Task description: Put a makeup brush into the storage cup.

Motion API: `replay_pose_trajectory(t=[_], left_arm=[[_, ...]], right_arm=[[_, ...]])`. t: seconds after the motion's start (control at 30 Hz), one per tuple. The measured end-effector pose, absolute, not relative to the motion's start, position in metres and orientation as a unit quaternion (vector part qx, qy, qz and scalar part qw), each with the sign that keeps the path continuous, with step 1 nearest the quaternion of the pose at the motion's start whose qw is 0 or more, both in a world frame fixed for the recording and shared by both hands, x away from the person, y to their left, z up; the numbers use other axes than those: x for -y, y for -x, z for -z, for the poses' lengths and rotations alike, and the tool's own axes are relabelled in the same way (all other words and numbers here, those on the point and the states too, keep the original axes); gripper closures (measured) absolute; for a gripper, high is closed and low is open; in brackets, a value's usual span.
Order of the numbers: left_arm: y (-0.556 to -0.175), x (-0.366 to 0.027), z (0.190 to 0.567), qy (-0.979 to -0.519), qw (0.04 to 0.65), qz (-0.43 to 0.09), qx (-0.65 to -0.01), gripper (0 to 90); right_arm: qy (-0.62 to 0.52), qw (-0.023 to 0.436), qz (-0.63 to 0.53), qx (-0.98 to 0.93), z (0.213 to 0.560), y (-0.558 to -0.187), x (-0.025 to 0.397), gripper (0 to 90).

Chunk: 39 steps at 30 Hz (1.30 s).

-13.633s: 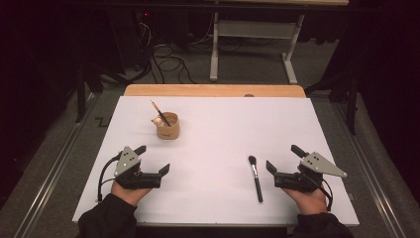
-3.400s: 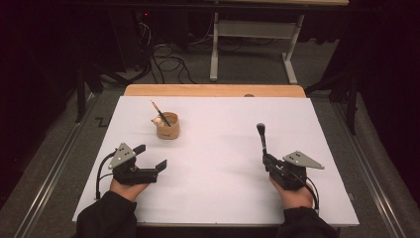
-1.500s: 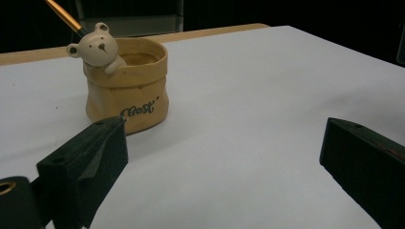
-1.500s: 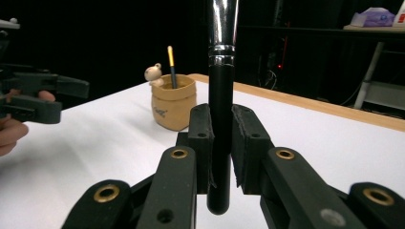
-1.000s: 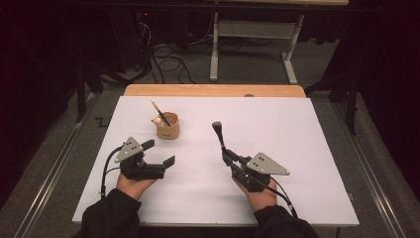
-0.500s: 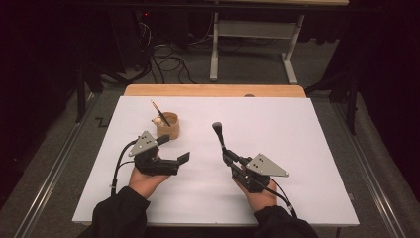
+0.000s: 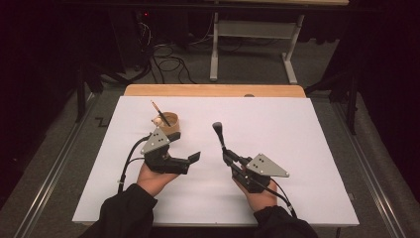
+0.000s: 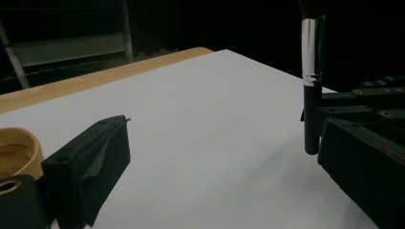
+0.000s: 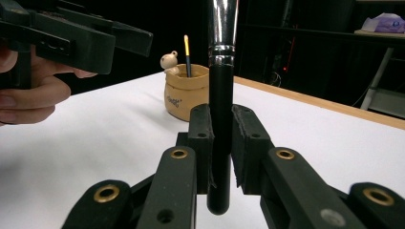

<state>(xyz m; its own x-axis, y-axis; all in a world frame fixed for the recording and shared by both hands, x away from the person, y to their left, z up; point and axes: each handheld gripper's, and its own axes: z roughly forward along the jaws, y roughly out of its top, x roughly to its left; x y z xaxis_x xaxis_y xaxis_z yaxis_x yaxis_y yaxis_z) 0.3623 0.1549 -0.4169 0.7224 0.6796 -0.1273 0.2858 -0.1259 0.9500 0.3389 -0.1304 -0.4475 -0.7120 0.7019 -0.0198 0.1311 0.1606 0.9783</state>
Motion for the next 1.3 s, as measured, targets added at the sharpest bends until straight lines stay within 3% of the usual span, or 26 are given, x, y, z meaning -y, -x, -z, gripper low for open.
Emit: replay_pose_trajectory(t=[1.3], left_arm=[[-0.361,-0.121,0.410,-0.731,0.598,-0.134,-0.300,6.6]], right_arm=[[-0.283,0.248,-0.579,-0.724,0.451,-0.337,0.125,80.5]])
